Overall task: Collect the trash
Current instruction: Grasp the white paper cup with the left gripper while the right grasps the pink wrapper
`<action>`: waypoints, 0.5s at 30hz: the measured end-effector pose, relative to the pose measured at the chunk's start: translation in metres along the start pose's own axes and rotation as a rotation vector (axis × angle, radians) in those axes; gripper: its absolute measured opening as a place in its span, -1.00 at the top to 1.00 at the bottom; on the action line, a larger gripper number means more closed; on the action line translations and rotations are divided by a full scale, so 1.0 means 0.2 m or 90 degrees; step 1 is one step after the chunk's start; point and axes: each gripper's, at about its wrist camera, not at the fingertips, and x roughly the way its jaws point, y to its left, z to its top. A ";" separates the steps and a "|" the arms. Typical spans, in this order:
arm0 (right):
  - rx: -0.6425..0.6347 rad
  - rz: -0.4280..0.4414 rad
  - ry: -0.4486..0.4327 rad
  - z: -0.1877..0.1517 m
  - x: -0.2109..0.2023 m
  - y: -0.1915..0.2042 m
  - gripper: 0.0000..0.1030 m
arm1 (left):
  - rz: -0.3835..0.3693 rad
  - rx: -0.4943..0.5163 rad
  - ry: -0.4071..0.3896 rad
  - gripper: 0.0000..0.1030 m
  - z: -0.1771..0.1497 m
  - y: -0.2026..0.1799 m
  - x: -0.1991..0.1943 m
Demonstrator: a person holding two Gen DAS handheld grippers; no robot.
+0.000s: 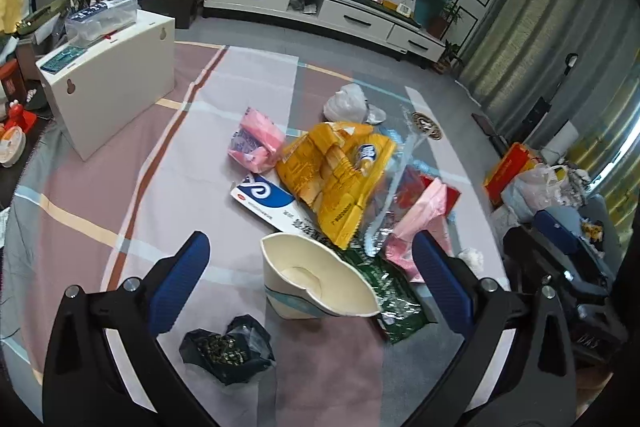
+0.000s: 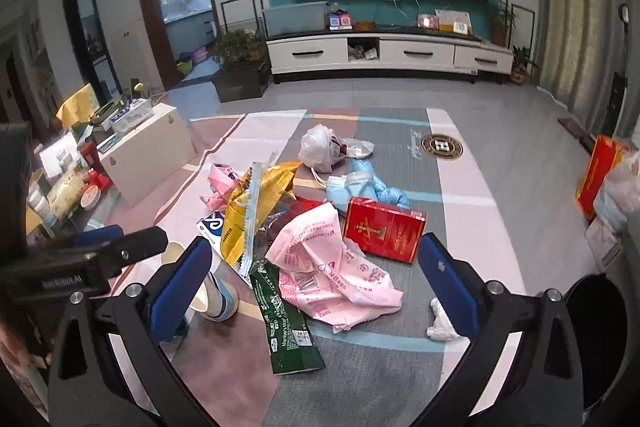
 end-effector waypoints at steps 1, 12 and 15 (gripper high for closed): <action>0.001 -0.002 0.003 0.00 0.01 0.00 -0.95 | 0.002 0.003 0.000 -0.95 0.00 0.00 0.01; 0.057 0.007 0.054 -0.05 0.16 -0.07 -0.61 | 0.000 -0.017 0.047 -0.95 -0.05 -0.01 0.18; 0.069 0.024 0.072 -0.07 0.21 -0.09 -0.46 | 0.004 -0.025 0.059 -0.95 -0.07 0.00 0.23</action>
